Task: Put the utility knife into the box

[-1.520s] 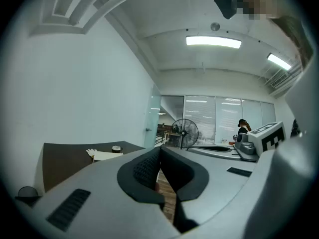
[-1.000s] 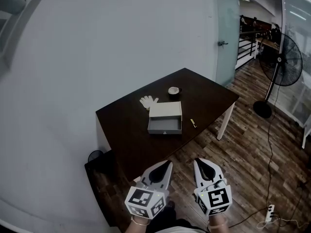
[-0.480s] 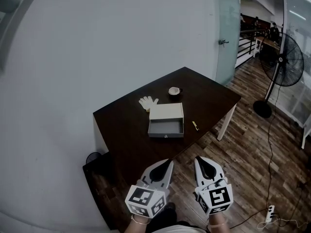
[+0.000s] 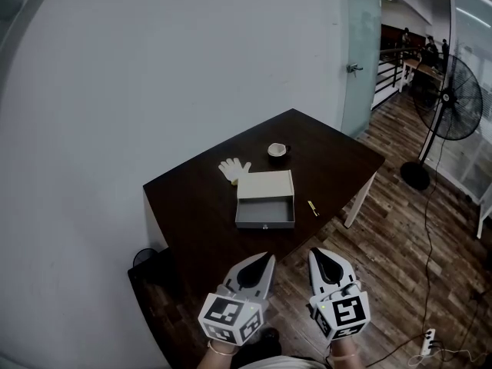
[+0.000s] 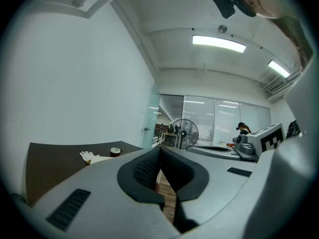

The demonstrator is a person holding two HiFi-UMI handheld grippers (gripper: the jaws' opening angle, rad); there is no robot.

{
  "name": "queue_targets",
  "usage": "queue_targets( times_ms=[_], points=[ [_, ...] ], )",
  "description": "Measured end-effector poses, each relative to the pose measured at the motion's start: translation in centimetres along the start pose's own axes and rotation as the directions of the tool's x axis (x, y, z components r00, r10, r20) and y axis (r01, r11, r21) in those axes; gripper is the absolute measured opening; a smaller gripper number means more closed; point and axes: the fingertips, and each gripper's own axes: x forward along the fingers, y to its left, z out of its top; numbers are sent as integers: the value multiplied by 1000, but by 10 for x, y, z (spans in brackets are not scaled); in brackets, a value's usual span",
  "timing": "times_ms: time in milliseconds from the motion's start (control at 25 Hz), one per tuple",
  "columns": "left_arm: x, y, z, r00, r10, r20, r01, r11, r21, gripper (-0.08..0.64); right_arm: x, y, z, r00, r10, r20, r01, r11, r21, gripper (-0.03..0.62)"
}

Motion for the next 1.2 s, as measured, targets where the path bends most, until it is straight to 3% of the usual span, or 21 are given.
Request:
queue_targets(
  times_ms=[760,960,1200],
  points=[
    [52,75,4,996,-88,-13,88,996,-20,17,103,-11,-4,998,-55,-23,55,998,7,8],
    [65,89,6,995,-96,-21,95,995,-35,17,122,-15,-11,994,-50,-92,50,999,-3,8],
    [88,103,9,995,-102,-20,101,994,-41,17,146,-30,-20,996,-46,-82,47,999,7,8]
  ],
)
